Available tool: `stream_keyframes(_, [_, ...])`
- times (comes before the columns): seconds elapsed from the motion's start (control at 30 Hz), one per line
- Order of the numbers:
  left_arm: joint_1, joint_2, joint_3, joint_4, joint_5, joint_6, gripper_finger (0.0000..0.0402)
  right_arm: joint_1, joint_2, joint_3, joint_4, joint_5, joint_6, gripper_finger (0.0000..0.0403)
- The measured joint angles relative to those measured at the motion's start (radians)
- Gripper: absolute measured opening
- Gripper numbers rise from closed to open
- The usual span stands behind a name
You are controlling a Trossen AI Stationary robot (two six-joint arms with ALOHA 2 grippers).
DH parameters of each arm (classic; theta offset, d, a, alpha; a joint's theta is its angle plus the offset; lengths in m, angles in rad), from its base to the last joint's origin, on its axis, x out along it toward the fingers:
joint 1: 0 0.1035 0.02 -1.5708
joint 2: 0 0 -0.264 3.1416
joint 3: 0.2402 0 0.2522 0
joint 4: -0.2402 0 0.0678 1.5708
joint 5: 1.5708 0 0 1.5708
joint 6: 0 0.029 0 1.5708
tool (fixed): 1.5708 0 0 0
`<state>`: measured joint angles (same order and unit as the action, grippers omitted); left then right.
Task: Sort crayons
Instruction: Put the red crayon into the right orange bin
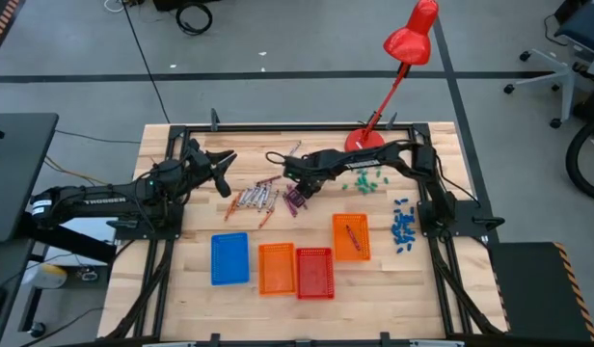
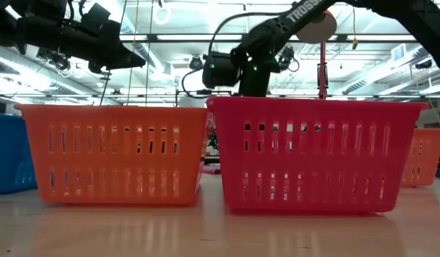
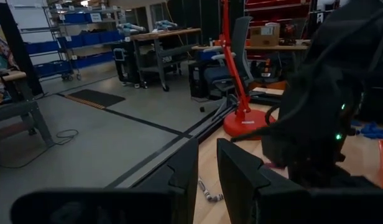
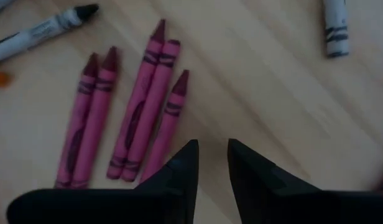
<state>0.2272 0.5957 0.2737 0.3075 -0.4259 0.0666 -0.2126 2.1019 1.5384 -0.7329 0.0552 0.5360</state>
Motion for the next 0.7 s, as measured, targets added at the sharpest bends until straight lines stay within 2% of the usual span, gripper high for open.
stream_keyframes(0.2, [0.000,0.000,0.000,-0.007,0.000,0.000,0.0071,-0.046,-0.031,0.099,-0.248,0.118,-0.033,0.0091])
stream_keyframes(0.5, [-0.002,0.000,0.000,-0.042,0.000,-0.004,0.0071,-0.206,-0.028,0.088,-0.413,0.120,-0.083,0.0091])
stream_keyframes(0.7, [-0.002,0.000,0.000,-0.084,0.000,-0.004,0.0071,-0.297,-0.028,0.048,-0.433,0.140,-0.087,0.0091])
